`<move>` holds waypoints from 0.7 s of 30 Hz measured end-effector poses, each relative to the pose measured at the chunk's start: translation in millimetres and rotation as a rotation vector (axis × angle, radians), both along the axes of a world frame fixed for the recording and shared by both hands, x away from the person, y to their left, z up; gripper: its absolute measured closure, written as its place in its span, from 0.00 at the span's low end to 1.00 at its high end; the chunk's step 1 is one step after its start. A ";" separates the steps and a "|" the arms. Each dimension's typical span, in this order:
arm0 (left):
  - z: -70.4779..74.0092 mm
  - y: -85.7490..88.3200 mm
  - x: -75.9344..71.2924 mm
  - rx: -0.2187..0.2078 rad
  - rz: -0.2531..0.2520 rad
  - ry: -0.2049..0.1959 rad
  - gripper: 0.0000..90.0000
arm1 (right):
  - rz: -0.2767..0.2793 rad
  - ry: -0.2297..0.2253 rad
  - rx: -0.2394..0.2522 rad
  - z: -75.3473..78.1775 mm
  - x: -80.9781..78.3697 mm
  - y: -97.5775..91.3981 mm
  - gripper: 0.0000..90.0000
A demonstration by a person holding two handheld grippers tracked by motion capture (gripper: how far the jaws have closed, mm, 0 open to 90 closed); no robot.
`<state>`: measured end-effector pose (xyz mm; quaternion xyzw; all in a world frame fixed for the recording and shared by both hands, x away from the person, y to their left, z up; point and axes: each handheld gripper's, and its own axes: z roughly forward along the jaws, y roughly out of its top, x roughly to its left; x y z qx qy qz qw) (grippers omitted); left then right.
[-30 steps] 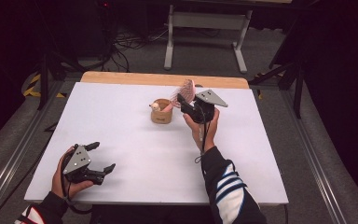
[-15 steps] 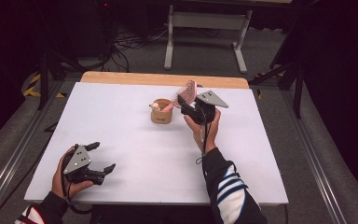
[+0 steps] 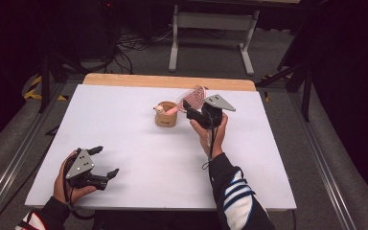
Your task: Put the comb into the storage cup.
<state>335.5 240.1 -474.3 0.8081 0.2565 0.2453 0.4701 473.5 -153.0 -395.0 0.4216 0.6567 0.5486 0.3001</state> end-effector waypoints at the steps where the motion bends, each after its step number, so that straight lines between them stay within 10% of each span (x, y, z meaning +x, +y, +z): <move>1: 0.0 0.0 0.0 0.000 0.000 0.001 0.07 | 0.000 0.002 -0.003 -0.3 0.2 -0.1 0.42; 21: 0.1 0.1 -0.2 0.001 -0.003 0.001 0.07 | 0.007 0.046 -0.053 -6.4 3.2 5.1 0.15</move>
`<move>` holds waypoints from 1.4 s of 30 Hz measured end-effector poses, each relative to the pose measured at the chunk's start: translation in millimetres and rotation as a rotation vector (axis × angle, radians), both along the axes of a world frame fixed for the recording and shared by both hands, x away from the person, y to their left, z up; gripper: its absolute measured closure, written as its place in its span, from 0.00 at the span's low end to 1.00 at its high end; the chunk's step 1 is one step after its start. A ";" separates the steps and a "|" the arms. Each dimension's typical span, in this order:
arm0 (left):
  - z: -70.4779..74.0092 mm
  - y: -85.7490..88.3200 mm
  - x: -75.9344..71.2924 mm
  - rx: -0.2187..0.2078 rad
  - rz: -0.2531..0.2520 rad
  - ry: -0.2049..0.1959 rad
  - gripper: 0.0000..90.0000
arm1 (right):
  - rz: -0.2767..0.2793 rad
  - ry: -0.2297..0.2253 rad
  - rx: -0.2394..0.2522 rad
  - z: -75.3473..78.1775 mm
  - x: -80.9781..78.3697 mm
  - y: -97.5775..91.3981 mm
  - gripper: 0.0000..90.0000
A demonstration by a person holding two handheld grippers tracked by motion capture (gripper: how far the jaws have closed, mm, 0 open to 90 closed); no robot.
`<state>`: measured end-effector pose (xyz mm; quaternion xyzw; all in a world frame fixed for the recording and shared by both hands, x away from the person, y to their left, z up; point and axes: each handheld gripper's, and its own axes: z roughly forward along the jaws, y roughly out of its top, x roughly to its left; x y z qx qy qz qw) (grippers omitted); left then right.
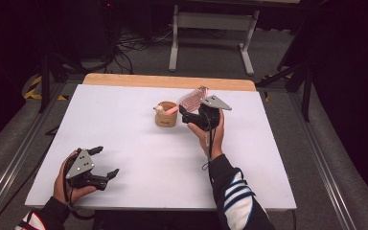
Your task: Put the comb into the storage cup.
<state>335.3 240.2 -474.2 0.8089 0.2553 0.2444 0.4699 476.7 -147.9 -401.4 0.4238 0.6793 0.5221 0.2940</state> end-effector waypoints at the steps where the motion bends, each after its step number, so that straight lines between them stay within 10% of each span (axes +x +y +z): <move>1: 0.0 0.0 0.0 0.000 0.000 0.000 0.07 | 0.000 0.000 0.000 0.0 0.0 0.0 0.15; 42: 0.9 1.1 -0.1 -0.005 0.006 -0.006 0.07 | -0.059 -0.071 -0.067 10.2 -10.2 -1.8 0.08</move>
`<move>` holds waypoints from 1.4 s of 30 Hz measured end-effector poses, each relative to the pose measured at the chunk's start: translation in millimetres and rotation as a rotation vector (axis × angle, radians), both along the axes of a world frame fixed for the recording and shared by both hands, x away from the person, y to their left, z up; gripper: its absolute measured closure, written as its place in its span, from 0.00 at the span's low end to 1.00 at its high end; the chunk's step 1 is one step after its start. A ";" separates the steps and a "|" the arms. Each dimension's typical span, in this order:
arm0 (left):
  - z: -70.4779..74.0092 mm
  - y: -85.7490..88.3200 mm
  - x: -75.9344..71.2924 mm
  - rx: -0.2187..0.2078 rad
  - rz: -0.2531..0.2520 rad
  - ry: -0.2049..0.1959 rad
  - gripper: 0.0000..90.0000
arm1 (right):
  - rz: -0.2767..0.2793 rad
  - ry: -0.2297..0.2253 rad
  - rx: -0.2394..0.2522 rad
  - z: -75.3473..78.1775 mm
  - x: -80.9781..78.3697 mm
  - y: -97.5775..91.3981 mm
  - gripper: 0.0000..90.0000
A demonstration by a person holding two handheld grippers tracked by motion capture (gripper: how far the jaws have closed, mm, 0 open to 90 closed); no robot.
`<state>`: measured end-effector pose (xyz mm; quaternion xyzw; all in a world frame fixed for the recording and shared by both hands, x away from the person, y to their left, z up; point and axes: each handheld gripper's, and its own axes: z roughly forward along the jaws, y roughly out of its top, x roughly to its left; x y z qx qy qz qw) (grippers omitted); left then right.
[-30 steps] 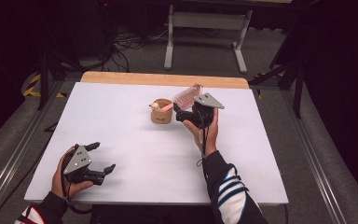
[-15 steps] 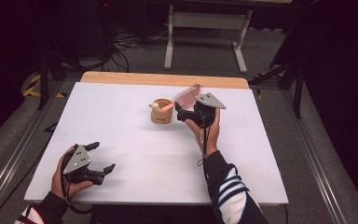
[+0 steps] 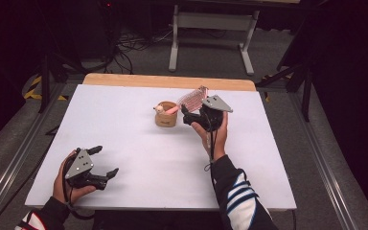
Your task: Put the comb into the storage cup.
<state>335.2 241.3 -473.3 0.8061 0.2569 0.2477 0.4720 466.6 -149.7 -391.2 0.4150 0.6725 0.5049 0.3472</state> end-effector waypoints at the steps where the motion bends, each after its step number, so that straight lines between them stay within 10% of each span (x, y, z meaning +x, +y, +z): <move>1: 0.0 0.0 0.0 0.000 0.000 0.000 0.07 | 0.005 -0.001 -0.004 0.3 -0.5 0.1 0.08; 42: -0.2 -1.0 0.4 0.007 0.005 -0.001 0.07 | 0.052 -0.051 -0.083 1.9 -45.9 -24.1 0.08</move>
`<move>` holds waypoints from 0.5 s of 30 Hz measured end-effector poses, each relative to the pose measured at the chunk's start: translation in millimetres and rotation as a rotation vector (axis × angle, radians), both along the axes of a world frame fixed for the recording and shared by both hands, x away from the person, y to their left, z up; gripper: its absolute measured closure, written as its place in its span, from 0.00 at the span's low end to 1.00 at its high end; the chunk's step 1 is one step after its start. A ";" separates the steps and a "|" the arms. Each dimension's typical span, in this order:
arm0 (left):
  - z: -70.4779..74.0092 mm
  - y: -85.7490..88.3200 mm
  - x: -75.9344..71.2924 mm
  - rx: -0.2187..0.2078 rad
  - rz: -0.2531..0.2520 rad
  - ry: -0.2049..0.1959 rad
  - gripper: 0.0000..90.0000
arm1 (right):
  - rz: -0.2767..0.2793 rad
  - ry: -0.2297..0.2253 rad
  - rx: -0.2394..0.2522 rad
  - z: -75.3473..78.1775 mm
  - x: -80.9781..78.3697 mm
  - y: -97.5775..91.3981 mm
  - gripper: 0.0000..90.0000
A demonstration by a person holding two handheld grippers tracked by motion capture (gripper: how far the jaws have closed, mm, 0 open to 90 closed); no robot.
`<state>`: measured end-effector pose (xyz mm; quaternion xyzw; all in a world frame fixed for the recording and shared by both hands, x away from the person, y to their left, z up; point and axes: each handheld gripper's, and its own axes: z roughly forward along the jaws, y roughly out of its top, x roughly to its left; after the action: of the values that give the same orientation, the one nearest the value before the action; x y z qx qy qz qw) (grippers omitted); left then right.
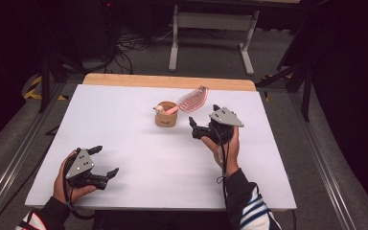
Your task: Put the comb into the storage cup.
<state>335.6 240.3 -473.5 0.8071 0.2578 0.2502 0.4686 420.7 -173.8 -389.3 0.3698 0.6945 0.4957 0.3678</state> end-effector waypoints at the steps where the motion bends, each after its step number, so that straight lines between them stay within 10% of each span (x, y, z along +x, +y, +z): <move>1: 0.1 -0.2 -0.1 0.002 -0.001 -0.001 0.07 | 0.000 0.000 0.000 0.0 0.0 0.0 0.08; 15: 1.3 0.1 -1.1 -0.004 0.000 -0.005 0.07 | 0.034 -0.058 -0.020 2.1 -21.3 -1.3 0.08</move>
<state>334.4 240.5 -472.1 0.8055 0.2571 0.2520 0.4707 399.4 -175.1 -387.2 0.3397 0.6947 0.5054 0.3828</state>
